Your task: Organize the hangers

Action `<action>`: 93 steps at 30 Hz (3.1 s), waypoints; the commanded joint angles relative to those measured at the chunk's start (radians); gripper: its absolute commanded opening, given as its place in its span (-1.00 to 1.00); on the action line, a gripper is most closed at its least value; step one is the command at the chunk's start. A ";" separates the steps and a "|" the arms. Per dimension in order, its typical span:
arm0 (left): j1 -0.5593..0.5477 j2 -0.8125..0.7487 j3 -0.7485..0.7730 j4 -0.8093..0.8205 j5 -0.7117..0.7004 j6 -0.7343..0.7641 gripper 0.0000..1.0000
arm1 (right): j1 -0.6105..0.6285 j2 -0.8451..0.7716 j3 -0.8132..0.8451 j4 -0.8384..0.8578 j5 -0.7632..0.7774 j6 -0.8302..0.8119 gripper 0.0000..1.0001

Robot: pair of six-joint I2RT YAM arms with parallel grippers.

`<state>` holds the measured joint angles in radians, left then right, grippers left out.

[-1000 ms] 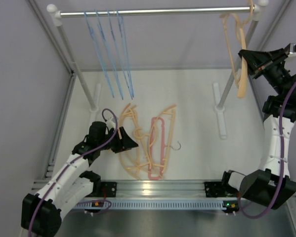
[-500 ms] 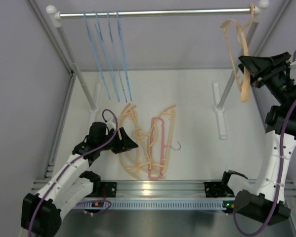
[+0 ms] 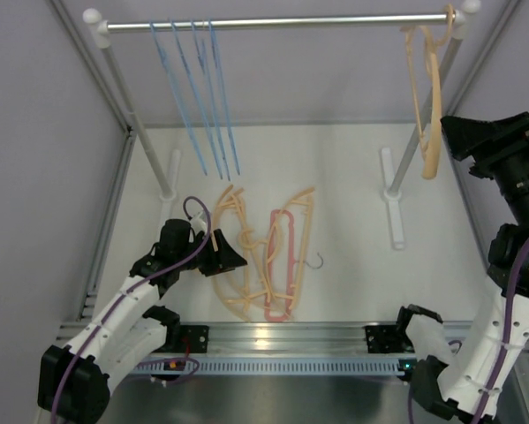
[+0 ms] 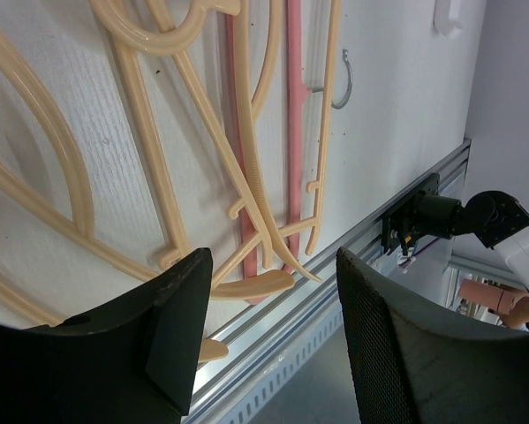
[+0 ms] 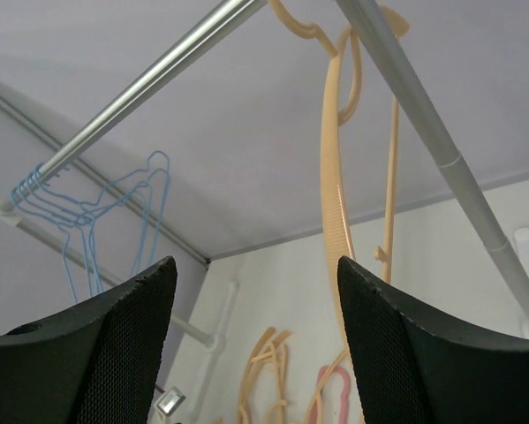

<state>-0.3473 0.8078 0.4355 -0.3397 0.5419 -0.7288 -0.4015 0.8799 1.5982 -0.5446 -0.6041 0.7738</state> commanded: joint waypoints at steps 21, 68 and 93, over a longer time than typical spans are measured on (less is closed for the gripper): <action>-0.001 0.033 0.054 0.064 -0.033 -0.003 0.25 | 0.585 0.255 0.472 -0.320 0.377 -0.292 0.35; -0.001 -0.004 -0.003 0.062 -0.197 -0.049 0.25 | 1.664 0.789 -0.549 0.282 1.118 0.078 -0.12; -0.001 -0.002 -0.014 0.064 -0.195 -0.046 0.25 | 1.664 0.877 -0.577 0.339 1.080 0.102 -0.75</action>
<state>-0.3477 0.8154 0.4297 -0.3153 0.3462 -0.7795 1.2434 1.7535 1.0046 -0.2710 0.4763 0.8612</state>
